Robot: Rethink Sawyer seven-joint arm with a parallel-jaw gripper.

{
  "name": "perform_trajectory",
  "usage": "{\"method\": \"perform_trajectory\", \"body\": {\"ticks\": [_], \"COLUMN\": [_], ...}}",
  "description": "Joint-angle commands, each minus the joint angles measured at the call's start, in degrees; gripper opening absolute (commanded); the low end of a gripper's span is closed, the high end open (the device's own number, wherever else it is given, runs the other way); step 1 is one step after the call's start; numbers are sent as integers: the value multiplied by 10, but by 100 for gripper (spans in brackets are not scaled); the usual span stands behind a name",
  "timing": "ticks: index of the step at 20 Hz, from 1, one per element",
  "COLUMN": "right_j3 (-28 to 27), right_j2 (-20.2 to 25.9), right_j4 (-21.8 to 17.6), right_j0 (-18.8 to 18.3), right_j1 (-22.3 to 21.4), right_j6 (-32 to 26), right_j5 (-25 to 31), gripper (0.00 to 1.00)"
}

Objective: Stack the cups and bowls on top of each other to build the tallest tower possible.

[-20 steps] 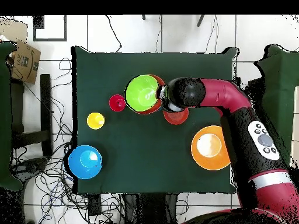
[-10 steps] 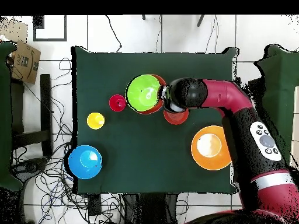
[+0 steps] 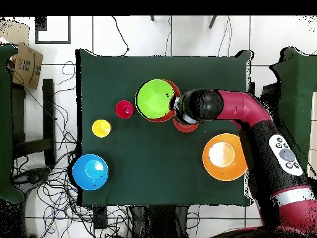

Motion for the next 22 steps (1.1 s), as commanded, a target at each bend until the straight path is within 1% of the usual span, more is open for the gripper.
{"method": "perform_trajectory", "body": {"ticks": [1,9,16,22], "right_j3": [61,79,85,88], "right_j2": [14,7,1,-4], "right_j4": [-52,-62,-67,-68], "right_j0": [-9,-5,-6,-12], "right_j1": [-11,-7,-4,0], "right_j6": [-122,-101,-95,-99], "right_j5": [-34,-63,-83,-88], "gripper": [0,0,0,0]}}
